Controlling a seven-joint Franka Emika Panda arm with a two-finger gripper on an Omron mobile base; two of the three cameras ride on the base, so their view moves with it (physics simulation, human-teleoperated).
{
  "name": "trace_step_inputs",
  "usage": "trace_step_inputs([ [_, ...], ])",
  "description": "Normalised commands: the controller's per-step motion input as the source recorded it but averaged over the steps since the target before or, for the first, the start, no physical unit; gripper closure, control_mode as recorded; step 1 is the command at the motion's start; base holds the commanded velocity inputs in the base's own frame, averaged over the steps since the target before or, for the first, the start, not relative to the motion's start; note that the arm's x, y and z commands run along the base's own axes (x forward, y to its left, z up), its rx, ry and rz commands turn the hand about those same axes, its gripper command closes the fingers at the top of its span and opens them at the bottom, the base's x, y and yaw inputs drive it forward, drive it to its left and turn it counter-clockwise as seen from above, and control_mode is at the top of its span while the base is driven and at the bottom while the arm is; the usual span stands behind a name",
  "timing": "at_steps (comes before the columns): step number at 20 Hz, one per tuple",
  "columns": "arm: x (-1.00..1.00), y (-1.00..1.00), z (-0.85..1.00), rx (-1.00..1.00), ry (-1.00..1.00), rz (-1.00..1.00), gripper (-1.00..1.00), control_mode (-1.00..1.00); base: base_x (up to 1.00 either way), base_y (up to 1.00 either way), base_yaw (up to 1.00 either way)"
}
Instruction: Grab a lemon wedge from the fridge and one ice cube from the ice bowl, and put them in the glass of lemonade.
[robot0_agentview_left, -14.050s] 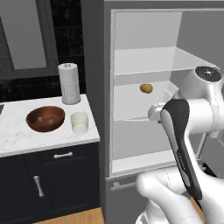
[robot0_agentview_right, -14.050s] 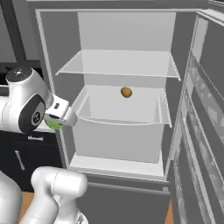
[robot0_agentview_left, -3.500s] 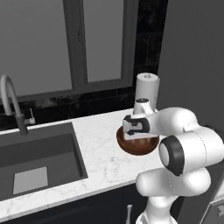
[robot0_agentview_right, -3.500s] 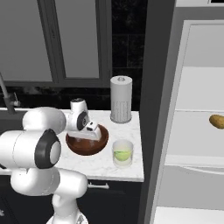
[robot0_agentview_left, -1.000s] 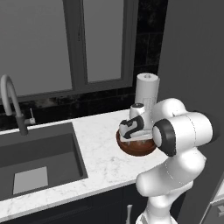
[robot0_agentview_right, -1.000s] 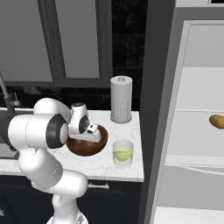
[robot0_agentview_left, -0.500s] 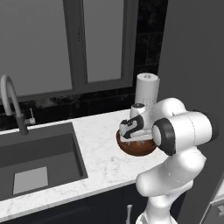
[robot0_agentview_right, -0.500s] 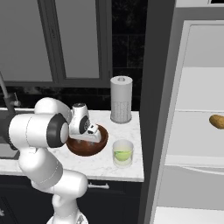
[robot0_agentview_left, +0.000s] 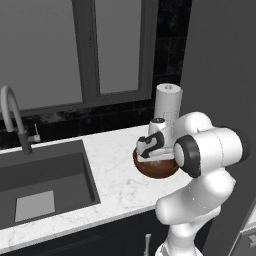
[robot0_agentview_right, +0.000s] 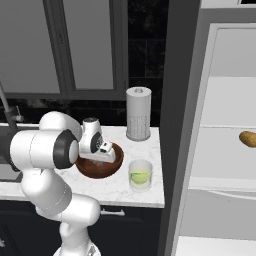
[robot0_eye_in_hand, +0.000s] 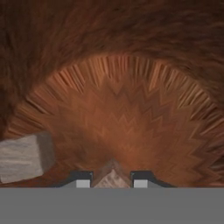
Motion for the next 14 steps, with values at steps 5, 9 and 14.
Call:
trace_step_inputs([
  [5, -0.06, 0.0, 0.15, 0.0, -0.02, 0.0, 1.0, -1.0, 0.0, 0.0, 0.0],
  [9, -0.29, 0.01, 0.86, -0.01, -0.06, 0.0, 1.0, -1.0, 0.0, 0.0, 0.0],
  [14, -0.12, 0.0, 1.0, -0.11, 0.0, 0.0, 1.0, -1.0, 0.0, 0.0, 0.0],
])
